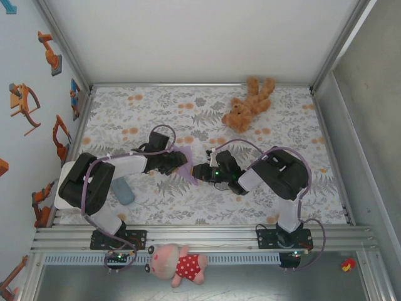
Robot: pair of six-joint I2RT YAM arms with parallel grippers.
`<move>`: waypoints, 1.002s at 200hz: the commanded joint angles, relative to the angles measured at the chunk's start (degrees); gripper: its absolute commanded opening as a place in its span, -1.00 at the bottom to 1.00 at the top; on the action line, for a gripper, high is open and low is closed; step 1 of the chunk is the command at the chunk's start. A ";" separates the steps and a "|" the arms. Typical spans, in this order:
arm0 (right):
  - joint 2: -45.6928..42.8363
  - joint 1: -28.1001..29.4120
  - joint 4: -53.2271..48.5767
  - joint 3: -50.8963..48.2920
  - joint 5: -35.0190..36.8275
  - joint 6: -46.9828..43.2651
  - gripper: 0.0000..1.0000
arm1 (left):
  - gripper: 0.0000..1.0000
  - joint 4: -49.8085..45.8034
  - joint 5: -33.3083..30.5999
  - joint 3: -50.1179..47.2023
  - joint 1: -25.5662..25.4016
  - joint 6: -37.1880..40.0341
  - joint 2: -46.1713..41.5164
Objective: Fold a paper plane with a square sheet of paper (pick it up from the middle)
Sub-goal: Fourth fold the wing at the center of the table.
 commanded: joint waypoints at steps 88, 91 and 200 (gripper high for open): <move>-14.37 4.72 -41.32 9.21 17.32 -22.59 -0.33 | -0.01 -6.56 -1.76 -0.48 -0.45 -1.19 2.92; -14.35 5.07 -42.07 9.73 17.91 -22.99 -0.33 | -0.01 -6.42 -1.67 -0.52 -0.45 -1.16 2.91; -7.29 9.71 -51.78 20.47 25.34 -26.07 -0.33 | -0.01 -5.62 -0.39 -0.71 -0.44 -1.38 2.82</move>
